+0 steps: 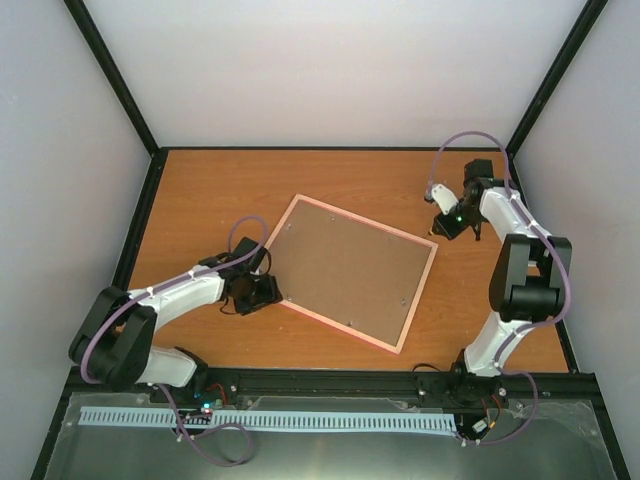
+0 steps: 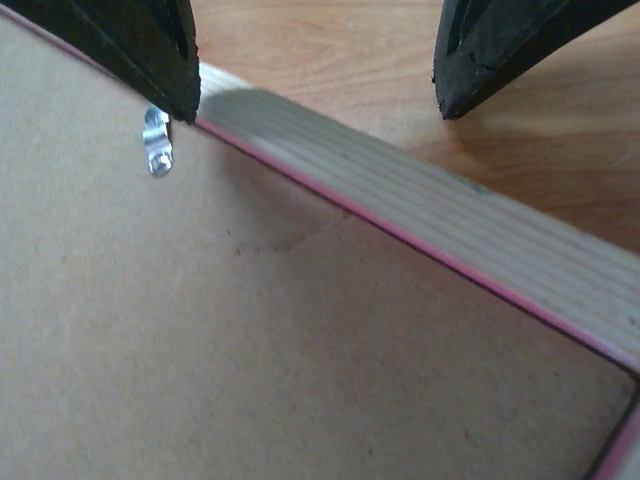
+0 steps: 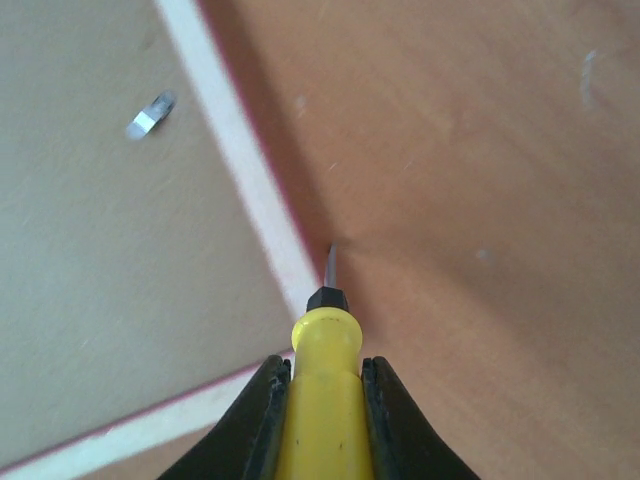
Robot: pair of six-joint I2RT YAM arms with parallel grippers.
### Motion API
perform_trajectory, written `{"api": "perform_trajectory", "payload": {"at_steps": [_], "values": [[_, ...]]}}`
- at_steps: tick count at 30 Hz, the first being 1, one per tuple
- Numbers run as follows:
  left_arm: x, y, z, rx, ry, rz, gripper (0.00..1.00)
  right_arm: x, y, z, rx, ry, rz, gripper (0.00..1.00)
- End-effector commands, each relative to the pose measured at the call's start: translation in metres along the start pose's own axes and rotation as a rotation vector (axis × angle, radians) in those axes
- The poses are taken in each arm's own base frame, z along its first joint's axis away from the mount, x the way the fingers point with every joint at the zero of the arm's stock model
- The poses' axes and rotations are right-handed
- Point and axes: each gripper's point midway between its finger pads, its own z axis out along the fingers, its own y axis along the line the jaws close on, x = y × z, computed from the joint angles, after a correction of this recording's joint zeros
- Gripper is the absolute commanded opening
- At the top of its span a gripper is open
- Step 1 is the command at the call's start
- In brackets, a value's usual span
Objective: Take the photo out of the frame
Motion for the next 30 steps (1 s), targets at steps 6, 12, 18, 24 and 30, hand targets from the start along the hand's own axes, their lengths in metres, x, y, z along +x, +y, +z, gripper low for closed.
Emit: {"api": "perform_trajectory", "payload": {"at_steps": [6,12,18,24,30], "values": [[-0.055,-0.002,0.001,-0.051,-0.182,-0.081,0.62,0.073,0.081,-0.028,-0.144,0.137,-0.185,0.03],[-0.092,0.008,0.003,-0.127,-0.240,-0.064,0.53,0.109,0.128,-0.044,-0.202,0.172,-0.266,0.03],[-0.125,0.001,0.014,-0.173,-0.262,0.022,0.44,0.120,0.160,-0.053,-0.275,0.156,-0.305,0.03],[-0.143,-0.027,0.025,-0.090,-0.264,0.127,0.38,0.114,0.175,-0.066,-0.330,0.115,-0.297,0.03],[-0.140,-0.055,0.035,-0.011,-0.246,0.241,0.35,0.103,0.181,-0.081,-0.336,0.074,-0.306,0.03]]}}
